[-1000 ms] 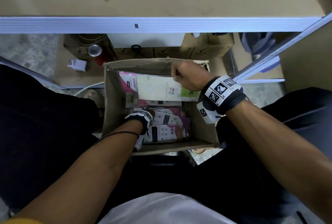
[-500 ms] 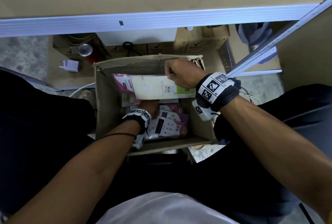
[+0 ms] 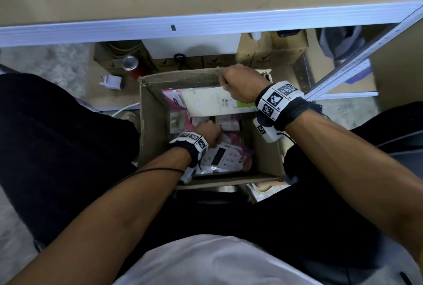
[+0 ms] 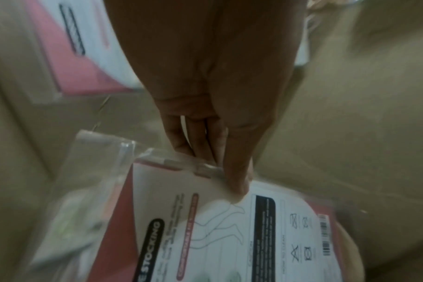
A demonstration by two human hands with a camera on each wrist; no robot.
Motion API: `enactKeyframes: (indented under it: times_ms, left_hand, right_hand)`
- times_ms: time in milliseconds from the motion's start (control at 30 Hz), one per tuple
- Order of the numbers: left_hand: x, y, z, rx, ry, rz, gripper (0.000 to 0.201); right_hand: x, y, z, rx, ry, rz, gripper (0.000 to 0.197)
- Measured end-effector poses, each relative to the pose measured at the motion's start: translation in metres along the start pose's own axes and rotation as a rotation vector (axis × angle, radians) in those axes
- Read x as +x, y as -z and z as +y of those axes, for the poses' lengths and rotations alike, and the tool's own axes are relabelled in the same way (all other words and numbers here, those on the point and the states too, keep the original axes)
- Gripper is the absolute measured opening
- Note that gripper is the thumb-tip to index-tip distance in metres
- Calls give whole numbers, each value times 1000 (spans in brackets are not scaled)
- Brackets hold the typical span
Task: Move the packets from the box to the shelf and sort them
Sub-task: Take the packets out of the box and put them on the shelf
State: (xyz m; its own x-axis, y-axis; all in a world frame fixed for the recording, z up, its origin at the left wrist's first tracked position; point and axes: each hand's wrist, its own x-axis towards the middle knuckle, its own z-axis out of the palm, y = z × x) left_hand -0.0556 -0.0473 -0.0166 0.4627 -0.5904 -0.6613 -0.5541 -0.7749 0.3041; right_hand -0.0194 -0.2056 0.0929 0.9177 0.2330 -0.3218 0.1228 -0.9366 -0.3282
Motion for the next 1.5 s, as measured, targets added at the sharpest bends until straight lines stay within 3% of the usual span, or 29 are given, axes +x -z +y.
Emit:
enactKeyframes:
  times_ms: [533,800,1133,1267,1500]
  left_hand:
    - [-73,68,27,-4,-135,281,22]
    - [-135,139,18,-42,-158,397,7]
    - [-226,236,15,-137,-243,509,11]
    - [-253,263,-3,-263,-267,568,10]
    - [-253,260,-62,-775,-265,649,15]
  right_hand:
    - [-16,22,-18,-54,-47,166,13]
    - [-53,67,-41,-112,-55,295,12]
    - [-124,167,-69,-146,-73,440,17]
    - [-142,197,-62,-76,-94,504,16]
    - [-150,199,-30,234,-300,583,16]
